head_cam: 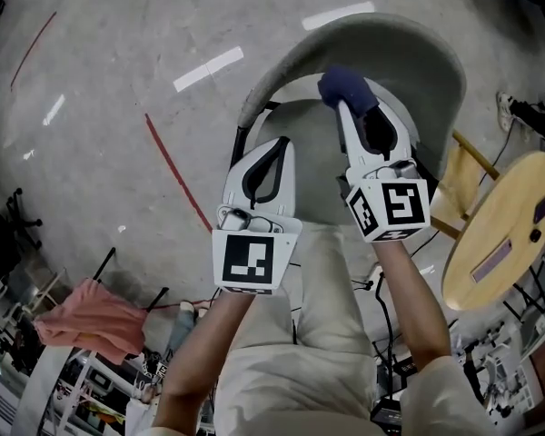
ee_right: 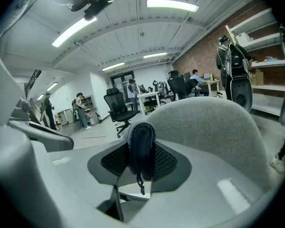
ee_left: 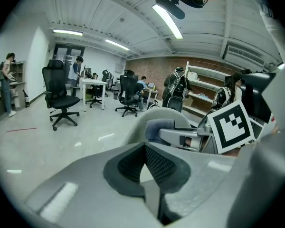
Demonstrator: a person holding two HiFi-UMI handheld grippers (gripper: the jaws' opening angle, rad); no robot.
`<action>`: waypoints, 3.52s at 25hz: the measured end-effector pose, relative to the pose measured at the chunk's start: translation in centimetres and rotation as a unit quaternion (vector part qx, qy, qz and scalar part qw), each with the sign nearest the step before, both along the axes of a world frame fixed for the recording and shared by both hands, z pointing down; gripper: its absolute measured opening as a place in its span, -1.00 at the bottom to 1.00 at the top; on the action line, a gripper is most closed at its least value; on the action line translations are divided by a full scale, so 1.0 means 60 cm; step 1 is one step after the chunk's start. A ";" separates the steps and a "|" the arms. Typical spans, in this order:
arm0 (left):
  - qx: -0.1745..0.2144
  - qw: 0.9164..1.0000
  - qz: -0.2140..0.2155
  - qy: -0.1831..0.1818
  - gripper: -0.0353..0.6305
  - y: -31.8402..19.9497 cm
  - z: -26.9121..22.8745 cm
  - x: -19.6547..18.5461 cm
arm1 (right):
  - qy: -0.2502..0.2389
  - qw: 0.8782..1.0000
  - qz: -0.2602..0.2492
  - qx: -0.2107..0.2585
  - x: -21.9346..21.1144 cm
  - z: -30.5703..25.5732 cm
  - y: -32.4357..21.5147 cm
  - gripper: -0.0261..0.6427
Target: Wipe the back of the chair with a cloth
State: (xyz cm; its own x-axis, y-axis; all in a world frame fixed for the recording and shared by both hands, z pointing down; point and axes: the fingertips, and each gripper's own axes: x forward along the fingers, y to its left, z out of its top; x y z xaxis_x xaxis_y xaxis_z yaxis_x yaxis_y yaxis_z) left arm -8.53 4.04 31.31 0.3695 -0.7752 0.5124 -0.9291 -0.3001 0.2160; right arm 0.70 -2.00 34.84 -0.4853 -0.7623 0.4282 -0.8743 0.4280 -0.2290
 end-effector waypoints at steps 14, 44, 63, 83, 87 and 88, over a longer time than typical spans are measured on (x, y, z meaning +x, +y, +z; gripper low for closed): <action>0.000 1.000 -0.009 -0.002 -0.89 -0.006 0.004 -0.007 | 0.002 0.999 -0.040 -0.014 -0.052 0.048 -0.035 -0.49; -0.016 1.000 -0.001 0.002 -0.89 -0.053 0.032 0.027 | 0.026 0.999 0.011 -0.015 0.016 0.072 -0.089 -0.48; -0.013 0.999 0.030 0.002 -0.89 -0.068 0.032 0.073 | 0.040 0.991 0.122 -0.031 0.134 0.077 -0.089 -0.48; -0.014 0.998 0.062 0.007 -0.89 -0.065 0.038 0.122 | 0.043 0.974 0.216 -0.043 0.235 0.073 -0.058 -0.48; -0.013 0.998 0.066 0.006 -0.89 -0.064 0.037 0.124 | 0.049 0.971 0.230 -0.043 0.254 0.071 -0.051 -0.48; -0.013 0.998 0.066 0.007 -0.89 -0.064 0.036 0.124 | 0.051 0.970 0.233 -0.044 0.258 0.071 -0.049 -0.48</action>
